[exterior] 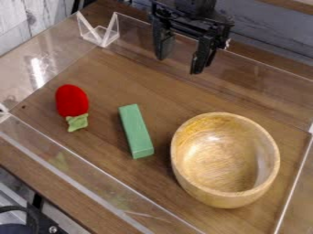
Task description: Move the red object to the right side of the table
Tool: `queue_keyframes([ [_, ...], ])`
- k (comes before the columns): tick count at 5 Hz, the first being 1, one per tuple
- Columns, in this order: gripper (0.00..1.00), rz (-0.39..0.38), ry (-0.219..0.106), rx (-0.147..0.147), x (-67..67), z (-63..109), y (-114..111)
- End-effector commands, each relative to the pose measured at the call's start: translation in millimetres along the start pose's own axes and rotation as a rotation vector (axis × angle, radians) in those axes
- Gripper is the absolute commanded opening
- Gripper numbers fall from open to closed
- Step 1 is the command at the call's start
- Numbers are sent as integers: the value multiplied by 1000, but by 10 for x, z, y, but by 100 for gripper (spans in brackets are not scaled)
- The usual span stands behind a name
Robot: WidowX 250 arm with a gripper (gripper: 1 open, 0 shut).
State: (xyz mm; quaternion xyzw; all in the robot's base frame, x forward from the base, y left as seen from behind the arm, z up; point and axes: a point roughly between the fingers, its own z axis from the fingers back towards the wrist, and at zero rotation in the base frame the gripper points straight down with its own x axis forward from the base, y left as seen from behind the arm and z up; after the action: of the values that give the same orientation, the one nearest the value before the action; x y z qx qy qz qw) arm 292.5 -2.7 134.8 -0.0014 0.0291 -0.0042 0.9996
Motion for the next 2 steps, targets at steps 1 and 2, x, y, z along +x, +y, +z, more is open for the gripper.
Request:
queue_keyframes([
  [1,100,-28,43,2,-94,-54,24],
  [2,100,13,84,-3,-147,-206,114],
])
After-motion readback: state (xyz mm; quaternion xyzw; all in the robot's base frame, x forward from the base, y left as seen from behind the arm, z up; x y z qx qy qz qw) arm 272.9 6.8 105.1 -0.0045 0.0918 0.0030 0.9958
